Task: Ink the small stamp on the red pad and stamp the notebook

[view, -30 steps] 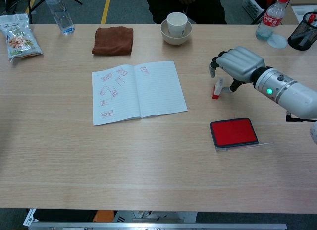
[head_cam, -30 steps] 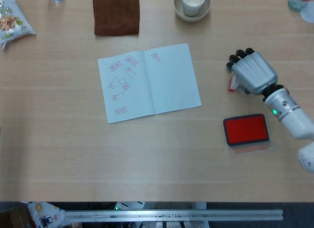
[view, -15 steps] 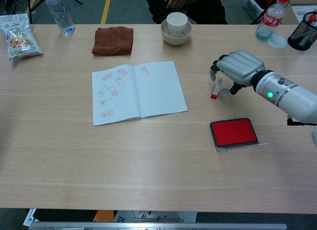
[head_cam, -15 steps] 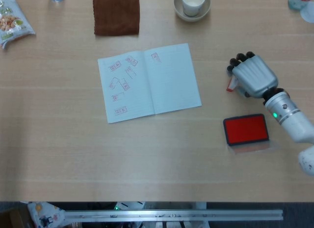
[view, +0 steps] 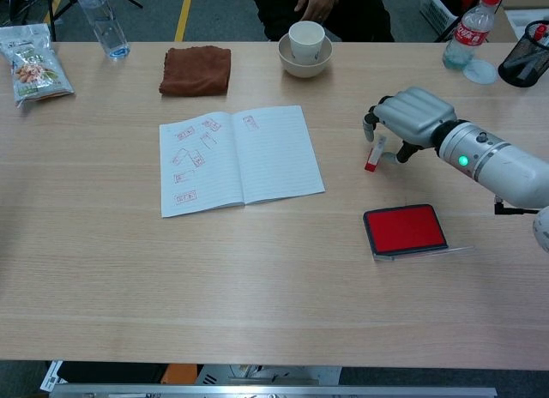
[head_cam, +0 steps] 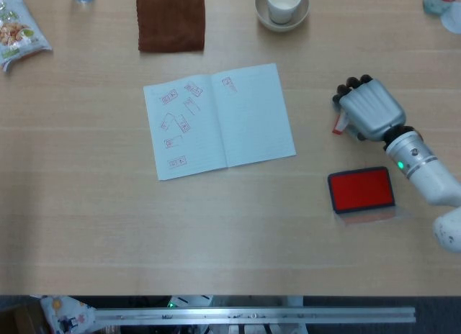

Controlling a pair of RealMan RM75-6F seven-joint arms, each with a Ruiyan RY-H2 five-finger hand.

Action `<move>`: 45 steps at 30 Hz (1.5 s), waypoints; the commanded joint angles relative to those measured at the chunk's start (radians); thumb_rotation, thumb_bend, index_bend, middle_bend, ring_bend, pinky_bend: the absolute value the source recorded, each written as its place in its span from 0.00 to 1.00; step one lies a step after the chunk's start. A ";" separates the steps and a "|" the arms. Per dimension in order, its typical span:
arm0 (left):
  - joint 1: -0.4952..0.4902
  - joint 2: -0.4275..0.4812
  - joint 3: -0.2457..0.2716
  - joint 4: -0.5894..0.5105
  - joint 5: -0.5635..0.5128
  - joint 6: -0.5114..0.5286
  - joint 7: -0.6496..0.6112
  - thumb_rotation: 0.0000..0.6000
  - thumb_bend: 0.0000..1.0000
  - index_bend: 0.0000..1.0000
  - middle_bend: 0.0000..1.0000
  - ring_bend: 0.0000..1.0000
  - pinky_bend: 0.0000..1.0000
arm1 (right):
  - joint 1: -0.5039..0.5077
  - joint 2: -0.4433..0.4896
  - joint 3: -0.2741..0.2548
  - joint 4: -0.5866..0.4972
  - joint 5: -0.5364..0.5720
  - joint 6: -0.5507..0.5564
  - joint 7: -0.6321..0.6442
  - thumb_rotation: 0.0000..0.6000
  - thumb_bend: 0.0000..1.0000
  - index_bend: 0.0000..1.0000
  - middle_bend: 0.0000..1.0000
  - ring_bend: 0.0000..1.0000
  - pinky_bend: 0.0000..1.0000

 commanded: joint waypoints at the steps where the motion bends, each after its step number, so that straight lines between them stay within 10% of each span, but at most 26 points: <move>1: 0.000 0.000 0.000 0.000 -0.002 -0.001 0.002 1.00 0.32 0.22 0.13 0.15 0.10 | 0.002 -0.003 0.000 0.003 -0.001 0.001 0.005 1.00 0.27 0.46 0.38 0.24 0.31; 25: 0.005 0.002 -0.002 0.003 -0.004 0.002 -0.008 1.00 0.32 0.22 0.13 0.15 0.10 | 0.018 -0.015 0.010 0.011 0.045 -0.020 0.000 1.00 0.39 0.63 0.44 0.29 0.32; 45: -0.003 0.002 0.003 -0.020 0.013 -0.005 0.016 1.00 0.32 0.22 0.13 0.15 0.10 | -0.081 0.305 -0.111 -0.428 -0.095 0.089 0.027 1.00 0.39 0.65 0.45 0.29 0.32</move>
